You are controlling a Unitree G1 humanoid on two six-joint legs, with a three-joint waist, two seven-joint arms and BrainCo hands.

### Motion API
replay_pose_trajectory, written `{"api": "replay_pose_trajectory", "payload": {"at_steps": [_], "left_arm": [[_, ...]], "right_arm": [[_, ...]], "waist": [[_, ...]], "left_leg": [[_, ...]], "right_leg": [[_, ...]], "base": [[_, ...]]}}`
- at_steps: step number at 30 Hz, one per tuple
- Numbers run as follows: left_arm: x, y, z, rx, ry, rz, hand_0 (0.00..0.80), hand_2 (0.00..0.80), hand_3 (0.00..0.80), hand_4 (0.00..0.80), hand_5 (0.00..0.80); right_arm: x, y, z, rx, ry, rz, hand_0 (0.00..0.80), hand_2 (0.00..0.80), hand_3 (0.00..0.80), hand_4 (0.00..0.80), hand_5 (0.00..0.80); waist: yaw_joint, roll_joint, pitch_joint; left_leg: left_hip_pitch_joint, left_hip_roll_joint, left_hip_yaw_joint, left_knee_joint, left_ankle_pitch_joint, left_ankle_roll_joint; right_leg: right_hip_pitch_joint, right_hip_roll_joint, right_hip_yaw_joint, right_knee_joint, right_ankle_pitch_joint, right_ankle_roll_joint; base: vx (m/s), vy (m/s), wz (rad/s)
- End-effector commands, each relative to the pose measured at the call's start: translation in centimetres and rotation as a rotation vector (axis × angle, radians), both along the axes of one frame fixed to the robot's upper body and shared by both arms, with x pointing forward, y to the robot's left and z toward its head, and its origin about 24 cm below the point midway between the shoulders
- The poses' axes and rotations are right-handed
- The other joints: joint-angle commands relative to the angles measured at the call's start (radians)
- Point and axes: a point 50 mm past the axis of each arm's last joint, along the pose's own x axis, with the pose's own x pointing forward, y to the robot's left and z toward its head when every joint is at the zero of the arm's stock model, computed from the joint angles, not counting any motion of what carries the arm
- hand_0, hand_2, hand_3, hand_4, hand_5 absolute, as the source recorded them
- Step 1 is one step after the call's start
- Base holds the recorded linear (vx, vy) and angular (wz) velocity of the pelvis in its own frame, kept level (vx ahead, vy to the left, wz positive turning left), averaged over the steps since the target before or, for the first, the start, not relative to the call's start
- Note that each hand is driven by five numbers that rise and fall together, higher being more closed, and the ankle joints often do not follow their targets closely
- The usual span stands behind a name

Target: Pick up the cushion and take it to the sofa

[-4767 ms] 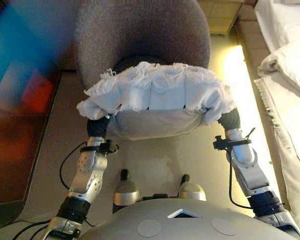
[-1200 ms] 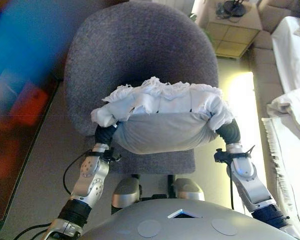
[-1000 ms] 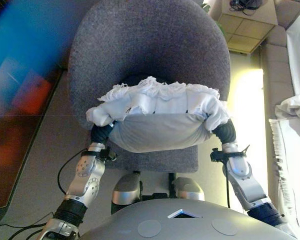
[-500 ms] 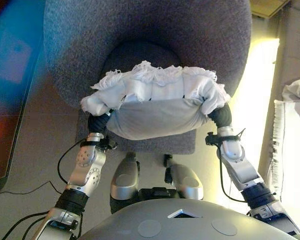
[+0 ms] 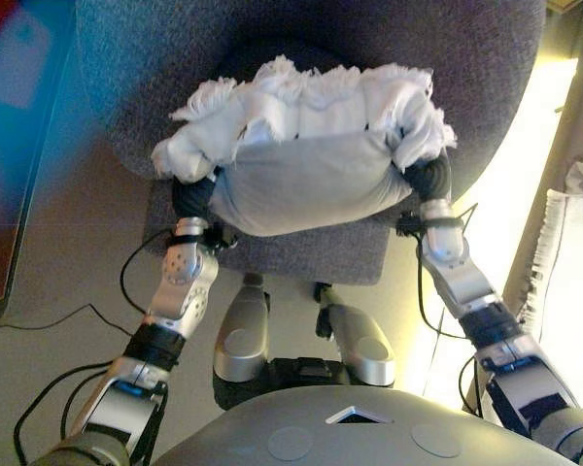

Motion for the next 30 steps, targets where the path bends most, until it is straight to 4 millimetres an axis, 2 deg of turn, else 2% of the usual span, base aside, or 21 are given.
{"api": "replay_pose_trajectory", "payload": {"at_steps": [1, 3, 7, 11, 12, 13, 14, 15, 18, 20, 21, 25, 28, 30], "left_arm": [[1.7, -4.5, 6.2, 0.056, -0.340, -0.120, 0.800, 0.800, 0.800, 0.800, 0.800], [2.7, -5.3, 7.0, 0.065, -0.350, -0.114, 0.800, 0.800, 0.800, 0.800, 0.800], [5.1, -6.6, 7.2, 0.083, -0.307, -0.080, 0.800, 0.800, 0.800, 0.800, 0.800], [7.4, -6.7, 7.3, 0.153, -0.232, -0.002, 0.800, 0.800, 0.800, 0.800, 0.800], [7.9, -6.4, 7.2, 0.168, -0.197, 0.003, 0.662, 0.662, 0.662, 0.662, 0.662], [8.3, -6.1, 7.1, 0.180, -0.167, 0.013, 0.295, 0.295, 0.295, 0.295, 0.295], [8.7, -5.5, 6.9, 0.194, -0.140, 0.040, 0.000, 0.000, 0.000, 0.000, 0.000], [9.0, -4.8, 7.0, 0.210, -0.123, 0.072, 0.000, 0.000, 0.000, 0.000, 0.000], [9.1, -2.6, 6.9, 0.196, -0.111, 0.199, 0.000, 0.000, 0.000, 0.000, 0.000], [8.5, 0.1, 6.5, 0.160, -0.112, 0.357, 0.000, 0.000, 0.000, 0.000, 0.000], [7.6, 2.4, 5.7, 0.130, -0.108, 0.478, 0.000, 0.000, 0.000, 0.000, 0.000], [4.3, 8.1, 2.1, 0.046, 0.000, 0.780, 0.000, 0.000, 0.000, 0.000, 0.000], [2.0, 12.0, -0.2, -0.021, 0.107, 0.954, 0.000, 0.000, 0.000, 0.000, 0.000], [0.8, 13.7, -1.4, -0.039, 0.186, 1.025, 0.000, 0.000, 0.000, 0.000, 0.000]], "right_arm": [[1.0, 5.8, 4.8, 0.037, -0.204, 0.195, 0.800, 0.800, 0.800, 0.800, 0.800], [2.2, 6.5, 5.7, 0.038, -0.197, 0.182, 0.800, 0.800, 0.800, 0.800, 0.800], [5.0, 6.5, 6.6, 0.042, -0.123, 0.141, 0.800, 0.800, 0.800, 0.800, 0.800], [7.1, 5.7, 7.0, -0.041, -0.050, 0.065, 0.800, 0.800, 0.800, 0.800, 0.800], [7.5, 5.1, 7.0, -0.051, -0.036, 0.039, 0.800, 0.800, 0.800, 0.800, 0.800], [7.8, 4.6, 7.1, -0.058, -0.024, 0.014, 0.800, 0.800, 0.800, 0.800, 0.800], [8.1, 3.8, 7.0, -0.062, 0.001, -0.017, 0.405, 0.405, 0.405, 0.405, 0.405], [8.4, 2.9, 6.9, -0.066, 0.022, -0.052, 0.000, 0.000, 0.000, 0.000, 0.000], [8.7, 0.4, 6.3, -0.054, 0.060, -0.147, 0.000, 0.000, 0.000, 0.000, 0.000], [8.4, -1.5, 5.8, -0.023, 0.070, -0.214, 0.000, 0.000, 0.000, 0.000, 0.000], [7.9, -3.2, 5.2, 0.017, 0.073, -0.274, 0.000, 0.000, 0.000, 0.000, 0.000], [6.3, -7.9, 3.9, 0.104, 0.069, -0.443, 0.000, 0.000, 0.000, 0.000, 0.000], [5.3, -10.3, 3.8, 0.148, 0.052, -0.545, 0.000, 0.000, 0.000, 0.000, 0.000], [4.6, -11.7, 3.8, 0.163, 0.036, -0.594, 0.000, 0.000, 0.000, 0.000, 0.000]], "waist": [[0.012, -0.040, -0.006], [0.010, -0.037, 0.005], [0.001, -0.026, 0.020], [-0.012, -0.018, 0.031], [-0.015, -0.017, 0.035], [-0.019, -0.015, 0.039], [-0.023, -0.014, 0.041], [-0.027, -0.011, 0.042], [-0.029, -0.002, 0.049], [-0.025, 0.005, 0.051], [-0.020, 0.012, 0.056], [-0.002, 0.033, 0.063], [-0.003, 0.045, 0.059], [-0.008, 0.051, 0.055]], "left_leg": [[-0.027, 0.010, -0.016, 0.066, -0.117, -0.032], [-0.033, 0.010, -0.017, 0.057, -0.112, -0.033], [-0.056, 0.007, -0.015, 0.054, -0.099, -0.036], [-0.092, 0.002, -0.004, 0.066, -0.088, -0.039], [-0.099, 0.003, 0.000, 0.066, -0.085, -0.039], [-0.105, 0.002, 0.004, 0.068, -0.082, -0.038], [-0.109, 0.002, 0.008, 0.068, -0.079, -0.038], [-0.112, 0.001, 0.012, 0.066, -0.077, -0.038], [-0.111, -0.003, 0.015, 0.063, -0.077, -0.038], [-0.105, -0.008, 0.013, 0.061, -0.080, -0.037], [-0.104, -0.013, 0.012, 0.065, -0.084, -0.036], [-0.106, -0.023, 0.006, 0.082, -0.094, -0.038], [-0.095, -0.023, 0.010, 0.089, -0.102, -0.041], [-0.089, -0.019, 0.015, 0.095, -0.107, -0.042]], "right_leg": [[-0.044, -0.082, 0.015, 0.019, 0.035, 0.059], [-0.063, -0.082, 0.013, 0.022, 0.039, 0.059], [-0.113, -0.084, 0.010, 0.046, 0.046, 0.059], [-0.171, -0.090, 0.015, 0.077, 0.054, 0.062], [-0.183, -0.092, 0.015, 0.083, 0.056, 0.063], [-0.193, -0.092, 0.019, 0.088, 0.058, 0.064], [-0.204, -0.093, 0.022, 0.093, 0.060, 0.066], [-0.212, -0.093, 0.024, 0.097, 0.062, 0.067], [-0.223, -0.097, 0.027, 0.106, 0.061, 0.070], [-0.224, -0.101, 0.023, 0.111, 0.056, 0.071], [-0.226, -0.106, 0.017, 0.115, 0.052, 0.070], [-0.226, -0.118, -0.002, 0.128, 0.040, 0.067], [-0.217, -0.124, -0.008, 0.138, 0.025, 0.064], [-0.216, -0.126, -0.009, 0.147, 0.017, 0.061]], "base": [[-0.034, 0.005, 0.05], [-0.061, 0.032, 0.03], [-0.073, 0.078, 0.03], [-0.056, 0.090, 0.03], [-0.054, 0.084, -0.01], [-0.035, 0.079, 0.00], [-0.015, 0.080, 0.01], [-0.003, 0.073, 0.02], [0.023, 0.048, 0.03], [0.036, 0.018, 0.03], [0.000, 0.000, 0.00], [0.005, 0.008, 0.00], [0.028, 0.064, 0.02], [0.018, 0.064, 0.00]]}}
